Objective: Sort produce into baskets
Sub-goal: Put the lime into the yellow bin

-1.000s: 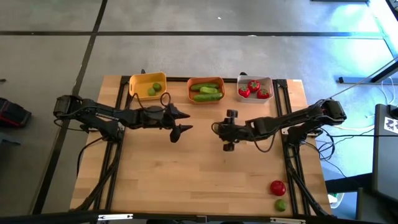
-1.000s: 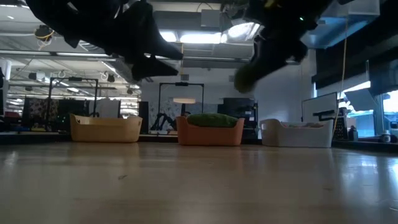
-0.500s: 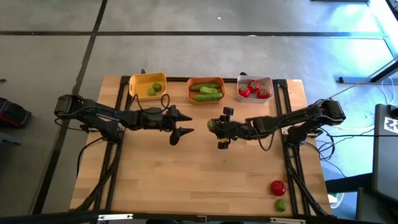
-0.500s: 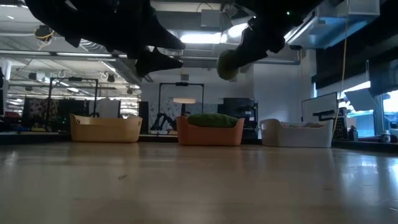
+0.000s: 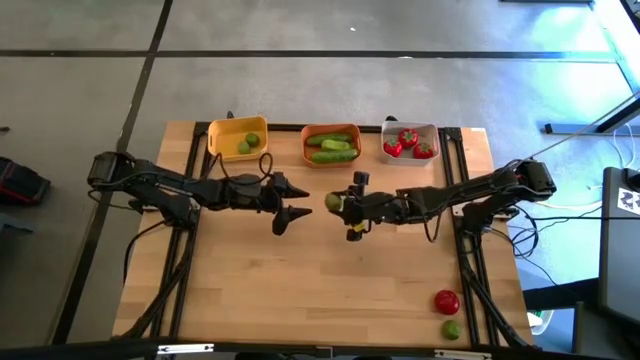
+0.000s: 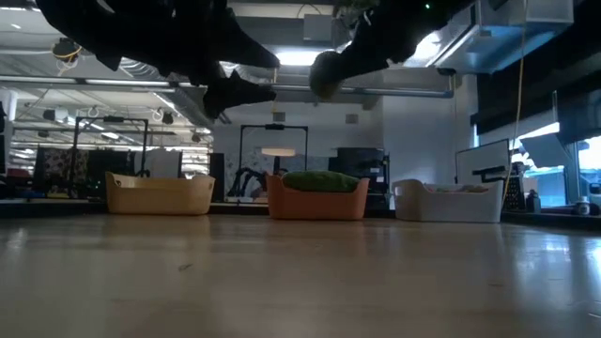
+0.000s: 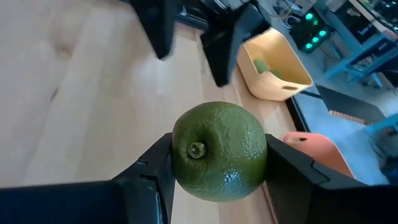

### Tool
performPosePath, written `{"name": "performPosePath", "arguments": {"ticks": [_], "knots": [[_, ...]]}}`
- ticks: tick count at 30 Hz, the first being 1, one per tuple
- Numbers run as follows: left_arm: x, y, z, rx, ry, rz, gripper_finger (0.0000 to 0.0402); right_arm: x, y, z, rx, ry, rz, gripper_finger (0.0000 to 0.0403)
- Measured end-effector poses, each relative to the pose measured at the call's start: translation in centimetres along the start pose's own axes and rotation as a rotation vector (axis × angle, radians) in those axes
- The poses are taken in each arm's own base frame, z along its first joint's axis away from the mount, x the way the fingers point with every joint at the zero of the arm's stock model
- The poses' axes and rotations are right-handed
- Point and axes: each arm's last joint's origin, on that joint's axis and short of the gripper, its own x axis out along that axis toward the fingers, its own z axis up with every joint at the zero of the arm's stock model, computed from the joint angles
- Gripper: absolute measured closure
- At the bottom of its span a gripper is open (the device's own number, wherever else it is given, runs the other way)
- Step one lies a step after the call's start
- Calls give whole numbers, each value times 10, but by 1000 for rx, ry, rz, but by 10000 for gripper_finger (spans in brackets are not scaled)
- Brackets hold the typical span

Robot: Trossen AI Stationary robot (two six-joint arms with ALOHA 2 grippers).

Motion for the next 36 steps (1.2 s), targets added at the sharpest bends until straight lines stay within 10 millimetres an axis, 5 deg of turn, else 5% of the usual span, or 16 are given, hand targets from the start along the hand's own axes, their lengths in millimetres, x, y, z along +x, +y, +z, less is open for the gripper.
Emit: {"name": "performPosePath", "arguments": {"ticks": [14, 36], "knots": [[0, -3, 5, -76, -33, -72, 121, 27, 16, 0, 1, -98, 45, 226], [-2, -11, 10, -123, -118, -75, 120, 29, 8, 15, 83, -277, 27, 226]]}}
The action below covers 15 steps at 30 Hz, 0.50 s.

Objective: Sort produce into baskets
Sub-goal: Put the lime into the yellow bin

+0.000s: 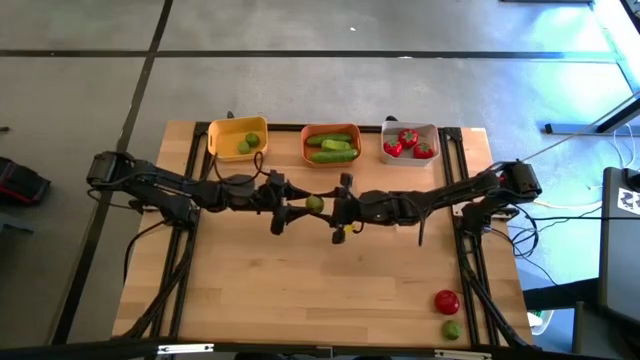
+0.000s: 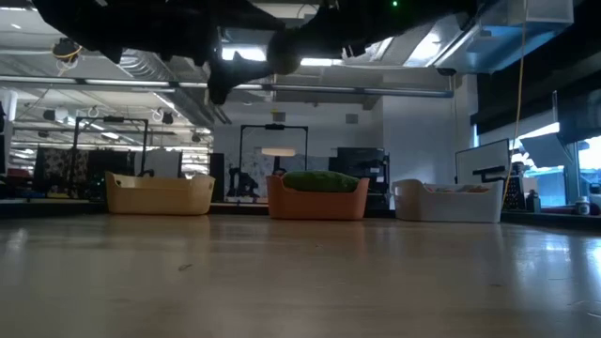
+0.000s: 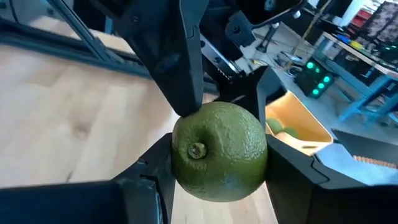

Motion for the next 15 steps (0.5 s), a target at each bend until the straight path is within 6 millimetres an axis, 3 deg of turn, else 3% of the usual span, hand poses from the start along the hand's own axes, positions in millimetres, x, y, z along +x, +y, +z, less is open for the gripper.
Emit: {"name": "performPosePath", "arguments": {"ticks": [7, 15], "knots": [[0, -3, 3, 31, -22, -53, 123, 1, -4, 3, -5, -41, 14, 226], [0, -4, 5, 52, -35, -68, 163, 1, -4, 7, 5, -94, 33, 226]]}}
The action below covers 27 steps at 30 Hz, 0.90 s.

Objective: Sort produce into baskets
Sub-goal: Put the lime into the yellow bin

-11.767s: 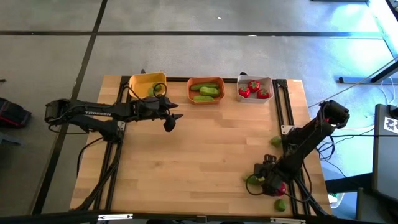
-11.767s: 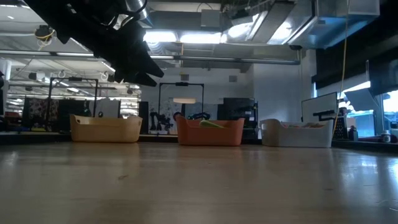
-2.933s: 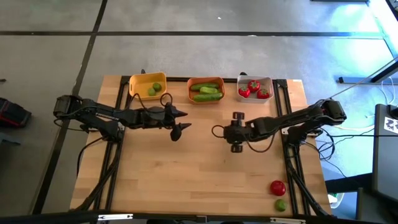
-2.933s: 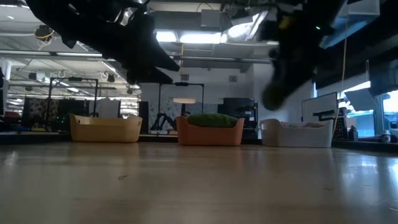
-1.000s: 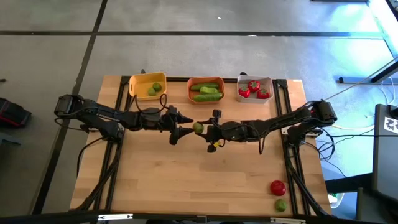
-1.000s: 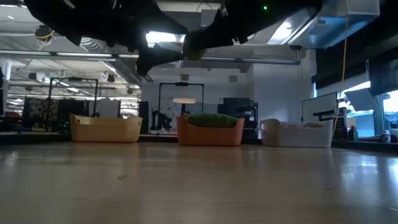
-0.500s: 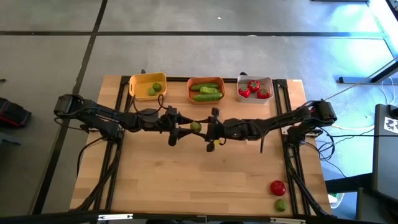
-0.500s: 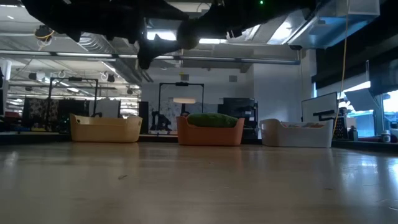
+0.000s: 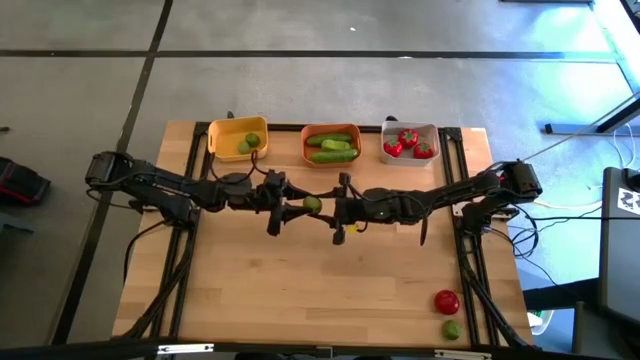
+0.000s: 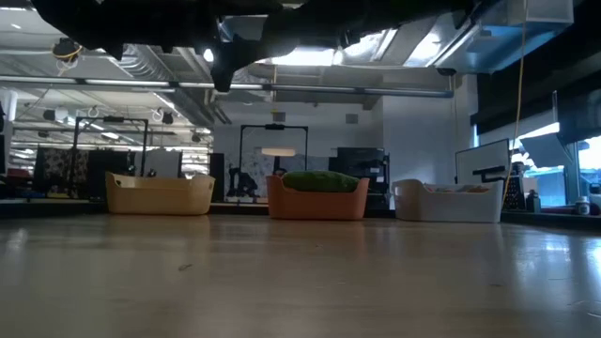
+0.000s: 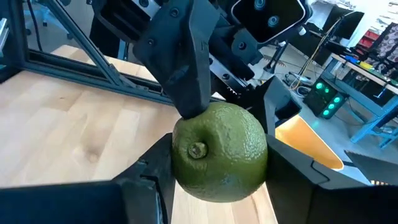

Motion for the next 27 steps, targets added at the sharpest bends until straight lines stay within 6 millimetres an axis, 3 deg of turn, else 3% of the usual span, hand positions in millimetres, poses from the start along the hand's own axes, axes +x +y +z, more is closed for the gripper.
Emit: {"name": "performPosePath", "arguments": {"ticks": [9, 18, 27], "knots": [[0, 1, -1, 16, 2, 2, 190, 0, 0, -1, -6, 14, 6, 220], [1, 2, -3, 21, 17, 22, 192, 0, -1, 3, 21, -1, -17, 141], [1, 9, -3, 19, 37, 57, 192, -11, -2, -10, -36, 233, -101, 116]]}}
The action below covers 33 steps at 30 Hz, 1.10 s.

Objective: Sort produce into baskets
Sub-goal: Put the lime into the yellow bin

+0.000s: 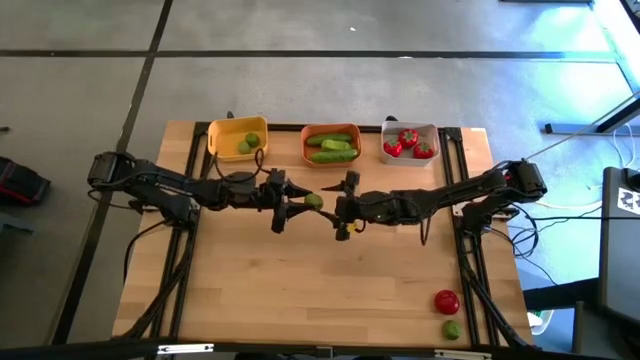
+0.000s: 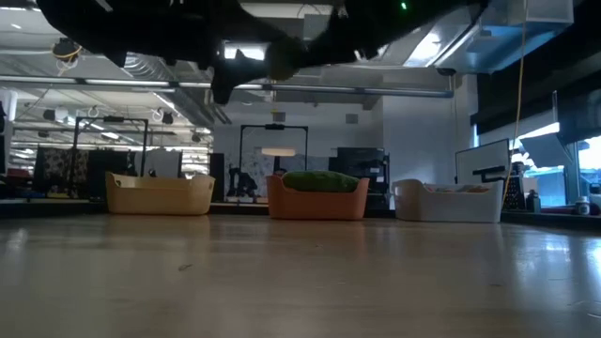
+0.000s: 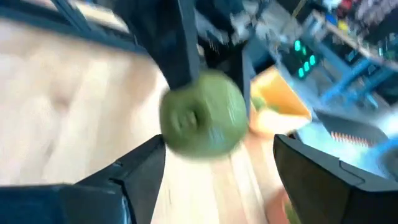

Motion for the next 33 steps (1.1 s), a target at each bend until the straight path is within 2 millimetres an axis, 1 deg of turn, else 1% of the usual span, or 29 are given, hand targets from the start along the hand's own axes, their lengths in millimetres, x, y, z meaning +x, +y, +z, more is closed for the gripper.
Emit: {"name": "performPosePath", "arguments": {"ticks": [4, 10, 15, 19, 22, 26, 30, 33], "knots": [[0, 4, -1, -2, 23, 19, 192, -8, 1, -11, 6, 137, 6, 120], [-5, 13, 1, -3, 58, 83, 193, -17, 7, -29, 80, 329, 66, 121], [-13, 21, 8, 1, 67, 165, 193, -16, 14, -43, 156, 430, 140, 121], [-26, 29, 14, 4, 87, 279, 193, -14, 18, -56, 203, 467, 168, 121], [-39, 37, 19, 14, 103, 380, 193, -13, 23, -71, 224, 494, 167, 121], [-58, 47, 27, 42, 107, 536, 192, -11, 28, -85, 259, 496, 185, 121], [-77, 61, 33, 62, 112, 706, 192, -10, 31, -94, 304, 493, 183, 121], [-87, 72, 38, 54, 105, 785, 192, -9, 32, -95, 322, 480, 180, 121]]}}
